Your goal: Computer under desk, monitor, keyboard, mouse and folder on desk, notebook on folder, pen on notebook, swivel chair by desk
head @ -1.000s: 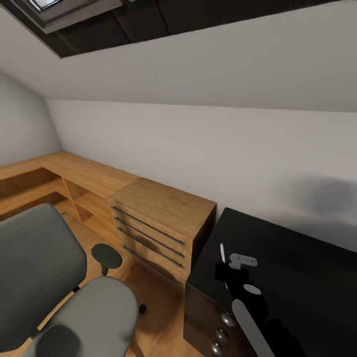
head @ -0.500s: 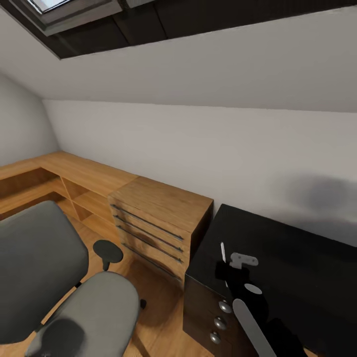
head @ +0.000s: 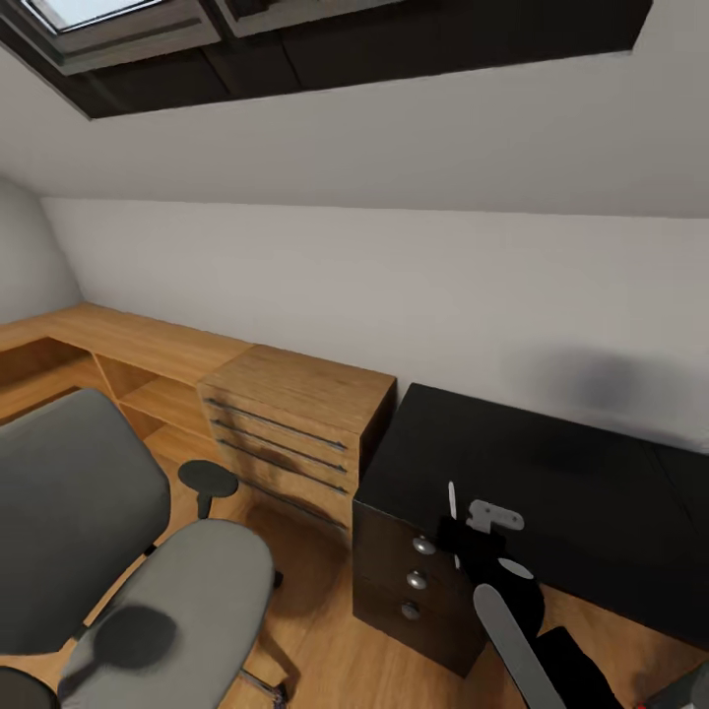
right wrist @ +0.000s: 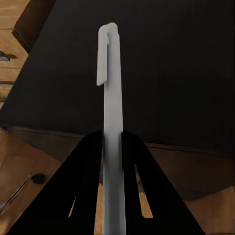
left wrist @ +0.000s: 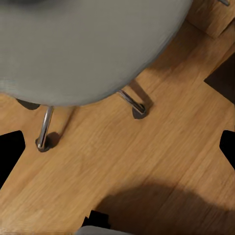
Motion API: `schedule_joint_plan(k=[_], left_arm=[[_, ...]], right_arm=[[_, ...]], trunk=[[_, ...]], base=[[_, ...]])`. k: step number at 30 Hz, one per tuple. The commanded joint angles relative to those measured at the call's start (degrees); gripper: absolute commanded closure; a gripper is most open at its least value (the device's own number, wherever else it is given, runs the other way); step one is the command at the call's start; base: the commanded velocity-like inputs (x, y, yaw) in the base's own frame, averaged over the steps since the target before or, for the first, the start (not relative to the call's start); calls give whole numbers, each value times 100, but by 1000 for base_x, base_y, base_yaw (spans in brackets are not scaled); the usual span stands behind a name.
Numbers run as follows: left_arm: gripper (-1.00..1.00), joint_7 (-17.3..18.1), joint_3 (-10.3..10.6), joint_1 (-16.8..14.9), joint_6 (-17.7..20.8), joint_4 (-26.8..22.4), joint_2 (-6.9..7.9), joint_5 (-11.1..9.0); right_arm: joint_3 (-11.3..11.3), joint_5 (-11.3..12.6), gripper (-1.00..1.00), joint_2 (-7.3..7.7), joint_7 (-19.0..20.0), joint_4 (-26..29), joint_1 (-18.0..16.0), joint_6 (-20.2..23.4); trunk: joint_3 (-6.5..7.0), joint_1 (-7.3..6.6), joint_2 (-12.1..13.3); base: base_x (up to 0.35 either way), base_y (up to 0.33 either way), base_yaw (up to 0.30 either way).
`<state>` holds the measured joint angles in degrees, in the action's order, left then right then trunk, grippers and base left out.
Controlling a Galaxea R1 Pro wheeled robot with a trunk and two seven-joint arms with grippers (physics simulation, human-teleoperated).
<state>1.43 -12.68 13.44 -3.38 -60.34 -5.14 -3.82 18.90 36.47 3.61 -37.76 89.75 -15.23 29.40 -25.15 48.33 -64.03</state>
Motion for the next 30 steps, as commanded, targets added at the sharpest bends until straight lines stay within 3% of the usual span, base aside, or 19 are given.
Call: schedule_joint_plan(k=[1, 4, 6, 10, 14, 16, 17, 24, 27, 28, 30], left_arm=[[-100, 15, -5, 1, -20, -4, -5, -40], [-100, 15, -1, 1, -22, -4, -5, -39], [-100, 15, 2, 1, -22, -4, -5, -41], [-100, 15, 3, 1, -22, -4, -10, -41], [-100, 15, 3, 1, -22, -4, -12, -40], [-100, 15, 3, 1, -21, -4, -13, -40], [-100, 15, 3, 1, -13, 5, -13, -39], [-100, -6, 3, 1, -13, 255, -3, 32], [-100, -10, 3, 1, -20, 410, 4, 44], [-100, -11, -2, 1, -22, 480, 10, 47], [-100, -11, -5, 1, -25, 503, 12, 48]], right_arm=[[-72, 66, 100, 7, -39, 7, -6, 9], [-116, 66, 100, 12, -39, 7, -6, 10], [-272, 70, 100, 65, -32, 7, -6, 40], [-483, 133, 100, 357, -20, 7, -6, 73], [-1050, 723, 100, 644, -9, 7, -6, 244], [-1366, 933, 100, 720, 1, 7, -6, 445], [-1632, 1012, 100, 746, 7, 3, -6, 536], [-2336, 1081, 100, 779, 14, -27, -6, 841], [-2823, 1093, 100, 781, 20, -40, -6, 993], [-3088, 1085, 100, 798, 87, -44, -6, 1103], [-3200, 1075, 100, 955, 283, -139, -6, 1125]], trunk=[[-5, -1, -4], [-5, -1, -4], [-5, -1, -4], [-5, -1, -4], [-5, -1, -4], [-5, -1, -4], [-5, -1, -4], [-5, -1, -4], [-5, -1, -4], [-5, -1, -4], [-5, -1, -4]], base=[[-26, 6, -64], [-11, 2, -183], [-2, 0, -272], [-1, 0, -289], [0, 0, -295], [0, 0, -296], [0, 0, -297], [0, 0, -297], [0, 0, -297], [0, 0, -297], [0, 0, -297]])
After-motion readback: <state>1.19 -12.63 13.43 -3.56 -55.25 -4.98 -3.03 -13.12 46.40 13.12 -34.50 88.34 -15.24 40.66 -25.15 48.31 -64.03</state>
